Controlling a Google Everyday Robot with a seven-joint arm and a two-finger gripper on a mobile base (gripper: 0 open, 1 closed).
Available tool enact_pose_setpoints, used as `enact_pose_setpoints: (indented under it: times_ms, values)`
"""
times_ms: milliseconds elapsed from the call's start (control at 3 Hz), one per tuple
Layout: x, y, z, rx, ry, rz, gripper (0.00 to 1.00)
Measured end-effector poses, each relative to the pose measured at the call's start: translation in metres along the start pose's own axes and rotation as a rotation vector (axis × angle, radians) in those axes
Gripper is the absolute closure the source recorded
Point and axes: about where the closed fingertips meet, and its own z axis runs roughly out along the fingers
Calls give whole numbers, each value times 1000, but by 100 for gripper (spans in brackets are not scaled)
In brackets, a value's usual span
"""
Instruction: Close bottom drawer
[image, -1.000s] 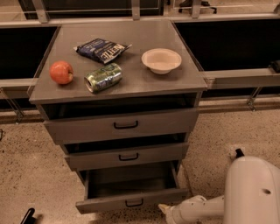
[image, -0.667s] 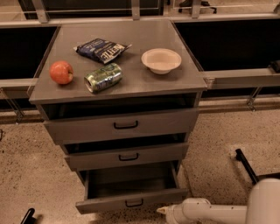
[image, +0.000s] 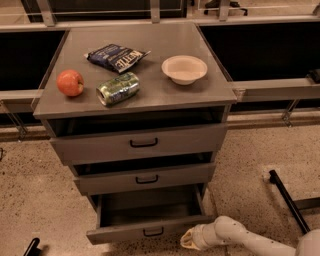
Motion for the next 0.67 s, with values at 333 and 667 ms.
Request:
enact_pose_setpoints:
  times_ms: [333, 667]
  values:
    - [5, -16, 17, 5, 11, 12, 83]
    - [6, -27, 29, 39, 28, 47, 60]
